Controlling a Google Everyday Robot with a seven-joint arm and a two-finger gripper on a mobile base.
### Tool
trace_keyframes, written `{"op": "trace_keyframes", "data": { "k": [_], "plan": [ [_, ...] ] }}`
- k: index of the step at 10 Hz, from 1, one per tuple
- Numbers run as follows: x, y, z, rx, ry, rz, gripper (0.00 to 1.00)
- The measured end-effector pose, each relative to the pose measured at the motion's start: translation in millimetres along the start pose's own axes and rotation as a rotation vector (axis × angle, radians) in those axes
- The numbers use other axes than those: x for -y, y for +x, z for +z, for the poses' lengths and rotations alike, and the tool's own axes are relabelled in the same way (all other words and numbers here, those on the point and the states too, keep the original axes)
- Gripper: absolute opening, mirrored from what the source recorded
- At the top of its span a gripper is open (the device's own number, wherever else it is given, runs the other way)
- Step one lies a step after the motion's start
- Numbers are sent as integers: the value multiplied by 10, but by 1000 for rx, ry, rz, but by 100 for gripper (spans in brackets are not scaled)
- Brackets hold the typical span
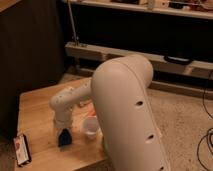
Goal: Wipe the white sponge on the table
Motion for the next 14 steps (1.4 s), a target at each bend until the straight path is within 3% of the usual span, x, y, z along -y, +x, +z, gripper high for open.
{"op": "trace_keyframes", "data": {
  "k": [3, 7, 8, 10, 12, 13, 14],
  "plan": [
    [-263, -72, 82, -14, 8, -81, 36],
    [-687, -346, 91, -24, 17, -186, 36],
    [-732, -484, 46, -17, 15, -193, 31],
    [-747, -712, -10, -13, 17, -195, 16],
    [-645, -985, -52, -11, 14, -178, 14],
    [-379, -1141, -108, -2, 4, -125, 14],
    [-178, -1148, -171, 9, -3, -84, 14]
  ]
}}
